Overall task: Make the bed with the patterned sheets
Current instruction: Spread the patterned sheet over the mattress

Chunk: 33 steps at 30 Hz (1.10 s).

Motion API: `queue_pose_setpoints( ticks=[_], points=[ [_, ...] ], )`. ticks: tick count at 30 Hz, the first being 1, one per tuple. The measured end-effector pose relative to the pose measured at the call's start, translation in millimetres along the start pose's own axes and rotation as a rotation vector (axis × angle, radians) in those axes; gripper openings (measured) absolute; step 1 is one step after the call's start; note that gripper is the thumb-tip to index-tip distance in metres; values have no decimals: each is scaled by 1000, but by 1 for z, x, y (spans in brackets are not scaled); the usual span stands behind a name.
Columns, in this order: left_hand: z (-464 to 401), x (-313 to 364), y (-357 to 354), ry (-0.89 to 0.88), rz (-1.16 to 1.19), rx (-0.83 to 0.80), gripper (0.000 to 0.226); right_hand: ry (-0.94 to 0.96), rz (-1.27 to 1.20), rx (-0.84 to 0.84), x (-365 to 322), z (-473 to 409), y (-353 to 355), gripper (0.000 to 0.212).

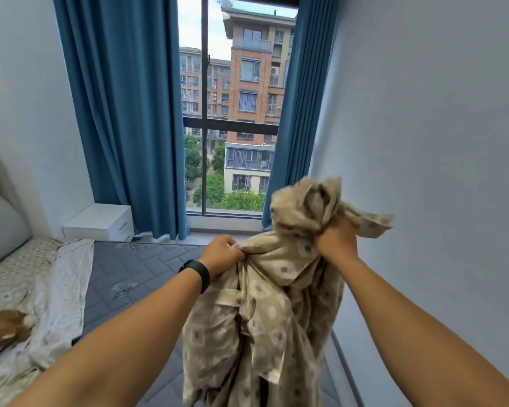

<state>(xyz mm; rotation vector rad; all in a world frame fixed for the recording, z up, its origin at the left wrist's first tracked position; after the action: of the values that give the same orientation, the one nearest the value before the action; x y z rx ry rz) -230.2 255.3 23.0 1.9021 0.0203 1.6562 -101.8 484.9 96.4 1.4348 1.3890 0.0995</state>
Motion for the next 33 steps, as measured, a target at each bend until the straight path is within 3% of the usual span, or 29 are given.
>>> queue_pose_setpoints(
  ticks=[3,6,8,10,12,14,16,19,22,24,26,30,33],
  points=[
    [-4,25,2,68,213,202,12,-137,37,-183,25,33,-29,42],
    [-4,52,2,114,460,274,18,-254,-238,-423,27,54,-47,44],
    [-2,64,1,130,422,191,18,-323,-463,-666,22,67,-60,68],
    [5,73,-8,112,417,19,13,-251,-510,-806,14,80,-70,78],
    [12,80,-21,81,428,-119,25,-155,-563,-763,6,84,-77,64],
    [22,86,-29,50,495,-215,10,-93,-503,-544,3,78,-79,45],
    [20,87,-30,60,565,-334,23,-123,-522,-406,7,72,-79,46],
    [16,84,-24,-19,605,-449,28,-281,-750,-359,15,70,-82,55],
    [8,72,-8,-136,480,-314,19,-328,-870,-288,16,60,-78,31],
    [4,48,10,-185,240,-102,34,-391,-923,-277,22,51,-74,30],
    [5,16,24,-134,49,-51,49,-431,-964,-266,31,42,-68,29],
    [29,-24,4,-32,-11,-530,77,-414,-988,-236,29,25,-51,27],
    [43,-28,-27,113,-223,-612,69,-441,-980,-275,26,10,-50,37]
  ],
)
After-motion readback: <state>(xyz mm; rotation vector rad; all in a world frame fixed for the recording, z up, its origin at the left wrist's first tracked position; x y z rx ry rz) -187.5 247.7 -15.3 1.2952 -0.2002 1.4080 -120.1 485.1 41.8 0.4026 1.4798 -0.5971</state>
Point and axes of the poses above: each hand's wrist, its own z-axis away from the middle knuckle, its own y-axis out of the back of the hand, x = y × z, the point moved 1 cm from there along -z, towards the middle knuckle, and after that the axes turned 3 degrees about z, right-handed, at the moved point
